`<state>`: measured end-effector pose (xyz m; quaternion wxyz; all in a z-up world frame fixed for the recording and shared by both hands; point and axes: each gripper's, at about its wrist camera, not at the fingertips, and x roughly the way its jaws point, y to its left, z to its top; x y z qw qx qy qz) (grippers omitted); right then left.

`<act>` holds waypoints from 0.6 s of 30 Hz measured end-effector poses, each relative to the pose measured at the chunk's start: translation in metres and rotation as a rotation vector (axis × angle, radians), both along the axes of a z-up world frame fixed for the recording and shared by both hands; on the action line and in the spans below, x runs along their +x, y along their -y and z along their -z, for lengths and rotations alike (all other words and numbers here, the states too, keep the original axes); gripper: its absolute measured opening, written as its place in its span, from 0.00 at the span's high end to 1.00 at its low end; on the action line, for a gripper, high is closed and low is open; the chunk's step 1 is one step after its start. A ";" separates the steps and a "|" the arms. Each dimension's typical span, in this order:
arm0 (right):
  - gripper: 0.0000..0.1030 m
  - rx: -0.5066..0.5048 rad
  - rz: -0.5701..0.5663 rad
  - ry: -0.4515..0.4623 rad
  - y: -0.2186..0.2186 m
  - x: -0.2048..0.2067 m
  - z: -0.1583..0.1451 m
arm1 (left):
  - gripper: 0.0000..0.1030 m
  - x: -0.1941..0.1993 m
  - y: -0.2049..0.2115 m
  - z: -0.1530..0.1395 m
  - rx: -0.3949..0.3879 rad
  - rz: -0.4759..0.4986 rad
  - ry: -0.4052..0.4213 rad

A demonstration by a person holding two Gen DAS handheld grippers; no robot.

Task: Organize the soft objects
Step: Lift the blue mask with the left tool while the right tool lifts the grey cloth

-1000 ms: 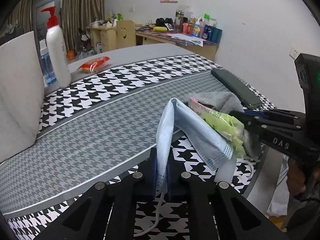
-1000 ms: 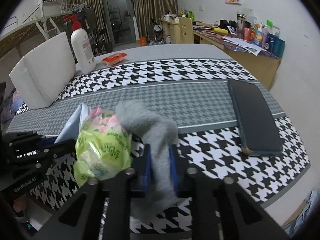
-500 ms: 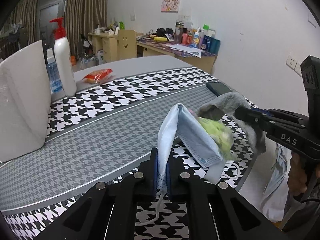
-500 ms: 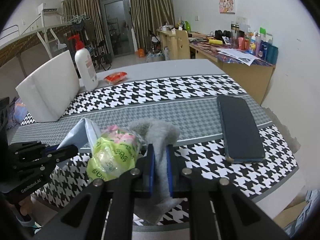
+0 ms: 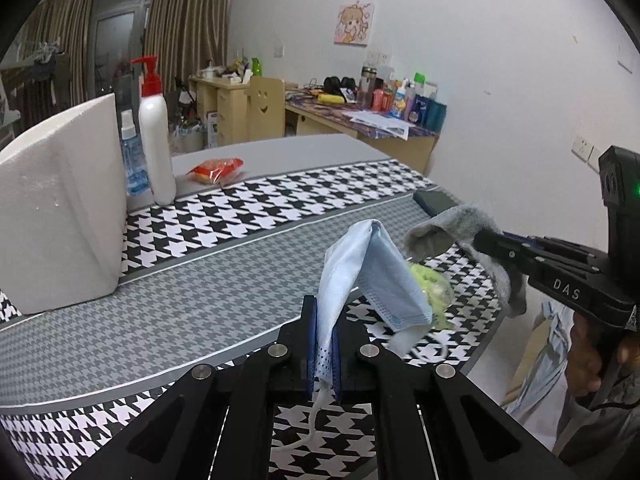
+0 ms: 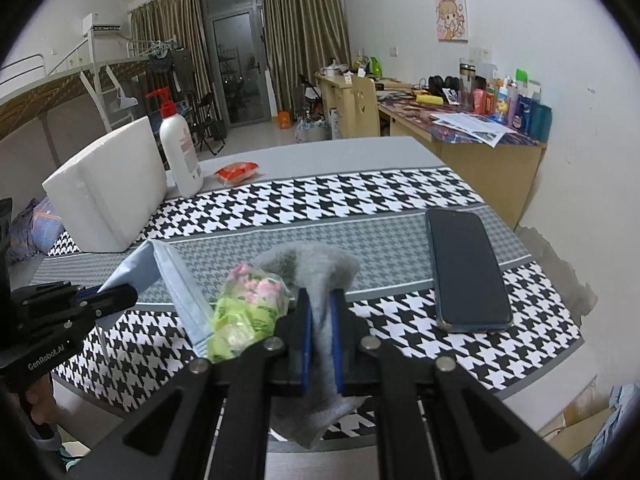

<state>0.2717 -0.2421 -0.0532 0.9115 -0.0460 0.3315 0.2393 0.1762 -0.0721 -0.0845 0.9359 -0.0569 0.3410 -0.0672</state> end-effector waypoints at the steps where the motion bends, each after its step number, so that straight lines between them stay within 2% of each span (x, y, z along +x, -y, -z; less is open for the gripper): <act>1: 0.89 0.004 -0.002 0.002 0.000 -0.001 -0.001 | 0.94 -0.001 0.000 -0.002 -0.003 0.001 0.005; 12: 0.89 0.036 -0.016 0.060 0.004 -0.021 -0.020 | 0.95 -0.015 -0.001 -0.023 -0.018 -0.014 0.060; 18: 0.89 0.052 -0.029 0.072 0.004 -0.028 -0.024 | 0.95 -0.025 -0.005 -0.036 0.002 -0.049 0.098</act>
